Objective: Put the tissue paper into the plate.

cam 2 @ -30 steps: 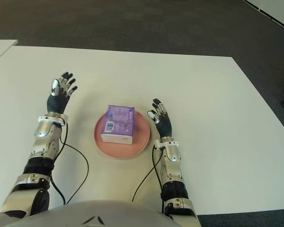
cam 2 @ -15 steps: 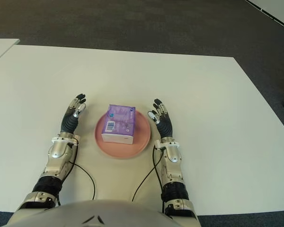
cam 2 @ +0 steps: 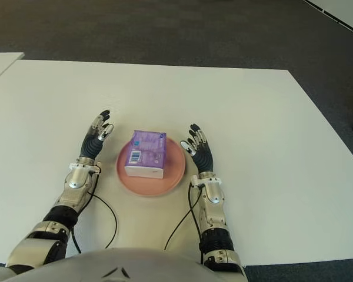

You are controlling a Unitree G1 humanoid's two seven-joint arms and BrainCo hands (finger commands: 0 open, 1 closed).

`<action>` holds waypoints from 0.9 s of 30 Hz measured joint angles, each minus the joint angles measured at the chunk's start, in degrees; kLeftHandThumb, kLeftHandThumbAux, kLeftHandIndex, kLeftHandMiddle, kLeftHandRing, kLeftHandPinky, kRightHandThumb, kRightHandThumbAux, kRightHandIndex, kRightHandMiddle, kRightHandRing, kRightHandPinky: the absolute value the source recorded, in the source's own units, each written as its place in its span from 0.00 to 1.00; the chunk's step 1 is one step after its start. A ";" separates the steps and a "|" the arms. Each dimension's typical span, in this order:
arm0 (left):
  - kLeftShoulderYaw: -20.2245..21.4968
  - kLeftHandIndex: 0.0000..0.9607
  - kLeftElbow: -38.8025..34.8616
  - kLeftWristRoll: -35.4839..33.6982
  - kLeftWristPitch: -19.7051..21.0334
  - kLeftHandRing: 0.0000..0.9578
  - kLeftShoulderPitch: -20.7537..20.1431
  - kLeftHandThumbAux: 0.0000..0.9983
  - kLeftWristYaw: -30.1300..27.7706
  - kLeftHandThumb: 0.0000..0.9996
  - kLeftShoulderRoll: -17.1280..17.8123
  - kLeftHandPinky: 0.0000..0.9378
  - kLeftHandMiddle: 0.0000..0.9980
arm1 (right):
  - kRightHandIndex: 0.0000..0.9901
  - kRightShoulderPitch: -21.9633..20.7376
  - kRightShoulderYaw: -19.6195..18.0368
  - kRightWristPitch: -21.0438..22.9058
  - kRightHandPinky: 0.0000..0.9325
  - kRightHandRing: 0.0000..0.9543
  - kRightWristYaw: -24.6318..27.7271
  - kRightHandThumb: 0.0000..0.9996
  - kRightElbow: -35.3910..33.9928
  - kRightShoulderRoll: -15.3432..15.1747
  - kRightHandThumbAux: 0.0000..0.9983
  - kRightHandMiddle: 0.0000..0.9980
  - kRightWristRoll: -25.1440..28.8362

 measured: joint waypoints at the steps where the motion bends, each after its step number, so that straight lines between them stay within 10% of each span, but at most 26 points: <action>1: -0.28 0.00 0.66 0.64 -0.91 0.00 -0.33 0.27 0.44 0.00 0.32 0.00 0.00 | 0.08 0.05 0.00 0.06 0.02 0.02 -0.14 0.48 -0.08 0.05 0.62 0.07 0.01; 27: 2.50 0.00 10.96 -2.03 -6.76 0.00 -5.57 0.28 5.86 0.00 0.91 0.00 0.00 | 0.15 -0.49 -2.45 -2.29 0.05 0.03 -0.15 0.34 1.42 1.65 0.72 0.09 2.49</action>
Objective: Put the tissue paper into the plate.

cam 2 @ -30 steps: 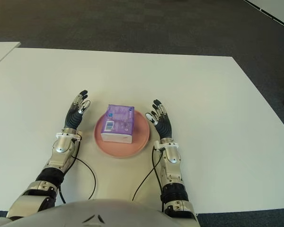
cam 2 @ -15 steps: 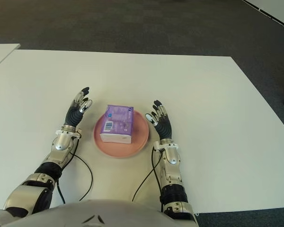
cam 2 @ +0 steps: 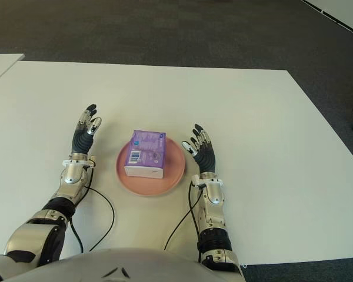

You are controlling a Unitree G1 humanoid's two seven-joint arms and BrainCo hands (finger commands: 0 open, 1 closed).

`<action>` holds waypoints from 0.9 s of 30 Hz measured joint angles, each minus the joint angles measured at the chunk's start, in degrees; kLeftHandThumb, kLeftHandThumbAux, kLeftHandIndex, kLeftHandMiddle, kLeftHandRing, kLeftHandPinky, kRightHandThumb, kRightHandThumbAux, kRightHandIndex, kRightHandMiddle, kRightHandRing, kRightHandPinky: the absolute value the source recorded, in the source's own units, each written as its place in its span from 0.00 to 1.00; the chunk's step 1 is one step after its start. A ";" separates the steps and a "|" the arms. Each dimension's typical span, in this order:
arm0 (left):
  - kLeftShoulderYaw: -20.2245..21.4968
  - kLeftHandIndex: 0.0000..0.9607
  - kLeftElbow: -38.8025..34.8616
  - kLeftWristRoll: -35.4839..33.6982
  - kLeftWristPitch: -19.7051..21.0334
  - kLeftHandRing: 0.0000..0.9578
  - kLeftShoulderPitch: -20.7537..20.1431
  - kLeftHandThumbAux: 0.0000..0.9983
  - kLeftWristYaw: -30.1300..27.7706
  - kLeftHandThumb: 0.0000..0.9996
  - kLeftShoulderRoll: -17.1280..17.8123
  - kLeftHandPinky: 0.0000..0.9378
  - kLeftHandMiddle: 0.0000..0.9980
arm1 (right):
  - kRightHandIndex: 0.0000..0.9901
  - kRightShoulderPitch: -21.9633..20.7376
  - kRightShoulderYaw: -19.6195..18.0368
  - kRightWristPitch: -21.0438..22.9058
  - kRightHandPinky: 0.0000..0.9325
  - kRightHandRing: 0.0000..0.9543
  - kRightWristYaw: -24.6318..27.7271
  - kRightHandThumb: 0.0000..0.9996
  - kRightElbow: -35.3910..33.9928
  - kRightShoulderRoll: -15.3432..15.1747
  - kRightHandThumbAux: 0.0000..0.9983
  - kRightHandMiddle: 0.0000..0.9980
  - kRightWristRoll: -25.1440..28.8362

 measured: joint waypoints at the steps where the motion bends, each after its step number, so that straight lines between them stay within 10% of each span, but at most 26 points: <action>1: -0.06 0.00 -0.29 0.20 -0.05 0.00 0.09 0.28 0.29 0.00 -0.03 0.00 0.00 | 0.15 -0.04 -0.13 -0.25 0.05 0.03 -0.01 0.34 0.12 0.05 0.73 0.09 0.03; 27: -1.50 0.00 -6.84 1.52 2.10 0.00 2.92 0.35 1.27 0.00 -0.19 0.00 0.00 | 0.10 -0.60 -0.67 -2.24 0.03 0.02 -1.29 0.28 0.83 0.32 0.76 0.08 -0.21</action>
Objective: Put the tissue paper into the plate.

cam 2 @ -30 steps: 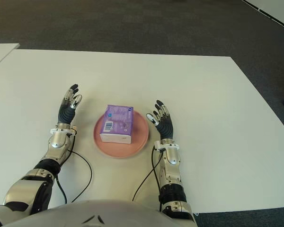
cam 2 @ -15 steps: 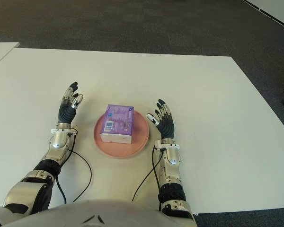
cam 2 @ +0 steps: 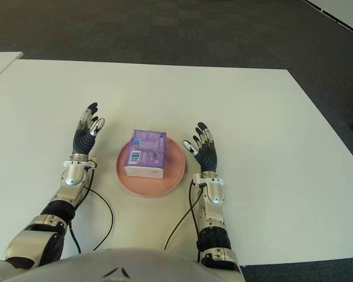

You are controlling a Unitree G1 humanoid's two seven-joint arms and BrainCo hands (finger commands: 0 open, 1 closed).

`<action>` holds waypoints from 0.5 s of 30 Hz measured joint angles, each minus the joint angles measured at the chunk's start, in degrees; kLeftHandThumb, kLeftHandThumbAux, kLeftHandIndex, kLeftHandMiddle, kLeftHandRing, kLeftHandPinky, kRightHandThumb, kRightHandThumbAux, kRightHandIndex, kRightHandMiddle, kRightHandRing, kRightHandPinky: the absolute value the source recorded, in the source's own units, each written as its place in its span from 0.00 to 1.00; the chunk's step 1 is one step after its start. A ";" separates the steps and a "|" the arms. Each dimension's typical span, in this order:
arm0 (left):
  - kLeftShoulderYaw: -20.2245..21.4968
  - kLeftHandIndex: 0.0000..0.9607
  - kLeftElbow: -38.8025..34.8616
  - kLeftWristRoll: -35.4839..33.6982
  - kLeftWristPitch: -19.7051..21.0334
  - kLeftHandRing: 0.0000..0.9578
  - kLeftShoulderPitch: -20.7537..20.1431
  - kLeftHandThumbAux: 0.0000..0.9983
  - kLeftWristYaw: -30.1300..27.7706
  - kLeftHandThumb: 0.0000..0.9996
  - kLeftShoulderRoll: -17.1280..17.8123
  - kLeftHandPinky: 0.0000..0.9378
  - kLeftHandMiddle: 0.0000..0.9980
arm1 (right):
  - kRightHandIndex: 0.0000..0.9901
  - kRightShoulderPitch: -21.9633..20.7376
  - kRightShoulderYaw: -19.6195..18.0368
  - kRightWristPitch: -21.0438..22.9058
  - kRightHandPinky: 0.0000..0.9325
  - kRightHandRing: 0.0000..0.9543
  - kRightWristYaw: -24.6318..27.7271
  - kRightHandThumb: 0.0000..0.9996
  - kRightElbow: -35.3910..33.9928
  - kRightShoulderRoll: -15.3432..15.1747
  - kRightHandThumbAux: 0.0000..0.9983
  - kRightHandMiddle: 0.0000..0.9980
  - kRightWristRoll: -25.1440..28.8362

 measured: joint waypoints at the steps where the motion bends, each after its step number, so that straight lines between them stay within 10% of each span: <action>1: -0.01 0.00 -0.19 -0.02 0.04 0.00 0.10 0.35 0.00 0.00 -0.02 0.00 0.00 | 0.10 0.04 0.00 -0.02 0.03 0.02 -0.04 0.28 -0.11 0.01 0.76 0.08 0.00; 15: -0.14 0.00 -3.38 -1.10 0.78 0.00 1.85 0.39 -1.29 0.00 -0.68 0.00 0.00 | 0.09 0.89 0.09 -0.04 0.02 0.02 -0.82 0.27 -1.53 0.03 0.74 0.07 -0.01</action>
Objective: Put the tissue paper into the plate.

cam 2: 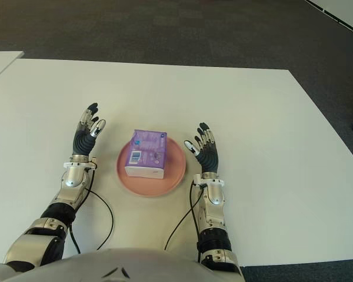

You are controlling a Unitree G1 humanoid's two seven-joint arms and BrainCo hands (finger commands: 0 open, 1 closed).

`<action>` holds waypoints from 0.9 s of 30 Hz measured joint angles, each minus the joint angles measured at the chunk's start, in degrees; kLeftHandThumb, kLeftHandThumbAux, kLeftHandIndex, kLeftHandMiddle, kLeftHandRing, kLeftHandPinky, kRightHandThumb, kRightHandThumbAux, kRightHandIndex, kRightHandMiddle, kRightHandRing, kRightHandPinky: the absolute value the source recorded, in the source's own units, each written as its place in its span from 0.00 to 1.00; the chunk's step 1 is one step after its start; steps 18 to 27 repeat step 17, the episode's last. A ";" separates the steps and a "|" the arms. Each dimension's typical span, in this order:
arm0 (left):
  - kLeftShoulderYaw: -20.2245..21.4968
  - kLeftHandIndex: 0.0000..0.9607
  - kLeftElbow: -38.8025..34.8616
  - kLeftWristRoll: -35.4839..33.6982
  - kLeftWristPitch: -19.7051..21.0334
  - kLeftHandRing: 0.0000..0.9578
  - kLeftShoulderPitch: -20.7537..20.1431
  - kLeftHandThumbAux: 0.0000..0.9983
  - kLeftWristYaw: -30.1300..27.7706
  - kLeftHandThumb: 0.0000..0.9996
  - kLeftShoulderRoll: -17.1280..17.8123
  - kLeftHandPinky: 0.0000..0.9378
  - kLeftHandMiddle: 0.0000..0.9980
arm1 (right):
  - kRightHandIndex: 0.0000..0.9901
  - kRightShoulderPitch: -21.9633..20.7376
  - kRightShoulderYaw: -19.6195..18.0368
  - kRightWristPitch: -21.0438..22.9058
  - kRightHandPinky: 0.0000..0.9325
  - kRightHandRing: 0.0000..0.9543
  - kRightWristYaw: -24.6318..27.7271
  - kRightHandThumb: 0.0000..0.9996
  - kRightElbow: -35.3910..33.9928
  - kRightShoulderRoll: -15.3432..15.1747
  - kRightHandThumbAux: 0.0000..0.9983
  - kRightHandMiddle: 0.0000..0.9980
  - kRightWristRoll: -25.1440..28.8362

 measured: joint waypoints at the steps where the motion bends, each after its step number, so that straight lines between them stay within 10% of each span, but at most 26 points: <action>1: 0.00 0.00 -0.25 -0.16 0.06 0.00 0.14 0.40 -0.21 0.00 -0.06 0.00 0.00 | 0.08 0.10 0.03 0.00 0.02 0.02 -0.03 0.27 -0.11 0.00 0.74 0.07 0.00; 27: -0.41 0.00 -4.60 -0.97 3.07 0.00 2.77 0.50 -1.94 0.00 -0.38 0.00 0.00 | 0.05 1.23 0.70 0.12 0.02 0.00 -0.34 0.26 -1.90 -0.03 0.74 0.04 -0.07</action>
